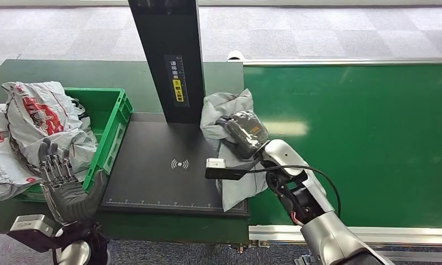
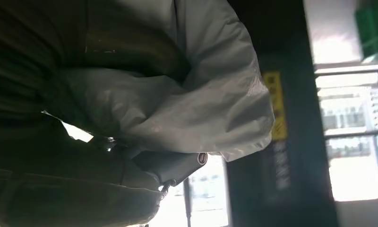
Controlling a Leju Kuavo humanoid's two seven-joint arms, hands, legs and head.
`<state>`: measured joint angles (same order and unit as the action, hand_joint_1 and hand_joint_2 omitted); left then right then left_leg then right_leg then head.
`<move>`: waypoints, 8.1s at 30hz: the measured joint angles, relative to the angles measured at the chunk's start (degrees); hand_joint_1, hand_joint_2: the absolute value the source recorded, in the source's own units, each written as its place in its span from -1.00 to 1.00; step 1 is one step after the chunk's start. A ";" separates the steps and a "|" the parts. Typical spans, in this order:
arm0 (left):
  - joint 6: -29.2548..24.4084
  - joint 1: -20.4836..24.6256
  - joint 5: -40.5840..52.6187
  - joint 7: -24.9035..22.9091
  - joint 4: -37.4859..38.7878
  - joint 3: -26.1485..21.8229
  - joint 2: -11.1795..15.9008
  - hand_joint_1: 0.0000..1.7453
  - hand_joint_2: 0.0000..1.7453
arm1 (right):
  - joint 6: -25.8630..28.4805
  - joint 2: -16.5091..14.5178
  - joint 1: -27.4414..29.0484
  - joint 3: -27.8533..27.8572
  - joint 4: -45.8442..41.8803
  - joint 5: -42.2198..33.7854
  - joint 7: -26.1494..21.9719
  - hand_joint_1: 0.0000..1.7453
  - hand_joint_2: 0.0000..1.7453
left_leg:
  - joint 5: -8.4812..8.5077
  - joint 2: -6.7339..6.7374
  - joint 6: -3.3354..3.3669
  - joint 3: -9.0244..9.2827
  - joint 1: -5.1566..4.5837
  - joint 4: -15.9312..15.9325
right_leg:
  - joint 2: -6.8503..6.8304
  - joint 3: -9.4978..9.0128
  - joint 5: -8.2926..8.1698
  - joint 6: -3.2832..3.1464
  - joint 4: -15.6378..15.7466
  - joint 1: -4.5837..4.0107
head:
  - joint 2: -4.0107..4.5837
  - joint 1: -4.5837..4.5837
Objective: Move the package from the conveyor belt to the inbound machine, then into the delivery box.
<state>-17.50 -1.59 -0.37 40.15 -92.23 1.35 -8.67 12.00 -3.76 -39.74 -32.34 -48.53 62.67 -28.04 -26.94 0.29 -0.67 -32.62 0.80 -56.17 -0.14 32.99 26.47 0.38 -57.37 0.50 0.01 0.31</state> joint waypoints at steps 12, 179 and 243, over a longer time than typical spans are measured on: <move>1.09 1.90 0.18 0.00 2.05 1.57 -0.05 -1.00 1.00 | 2.60 -6.81 -5.81 -16.85 14.92 10.71 4.17 1.00 1.00 | -0.01 0.01 0.00 0.00 -0.02 -0.01 | 0.01 0.02 0.00 0.00 0.01 0.01 | -0.01 -0.01; -22.44 11.76 36.57 -0.31 7.44 4.71 -4.33 1.00 1.00 | -16.07 -7.76 26.37 28.97 -16.80 -53.12 -1.31 -1.00 1.00 | -0.29 -0.26 0.06 0.38 -0.07 0.01 | -0.24 -0.45 0.31 0.10 0.03 0.08 | -0.01 0.00; -21.95 26.58 73.41 -25.40 33.10 -26.14 5.16 -0.82 -1.00 | -18.18 -6.63 30.84 27.07 -21.30 -49.48 1.36 -1.00 1.00 | -0.25 0.16 -0.01 0.36 0.04 0.02 | 0.17 -0.24 0.19 -0.04 -0.02 -0.03 | 0.01 -0.01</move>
<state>-39.45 24.99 73.04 14.75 -59.12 -24.79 -3.51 -6.19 -10.38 -8.89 -5.26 -69.83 13.19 -26.68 -27.19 0.45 -0.68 -32.26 0.84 -56.15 0.03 32.75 26.67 0.35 -57.39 0.47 0.02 0.30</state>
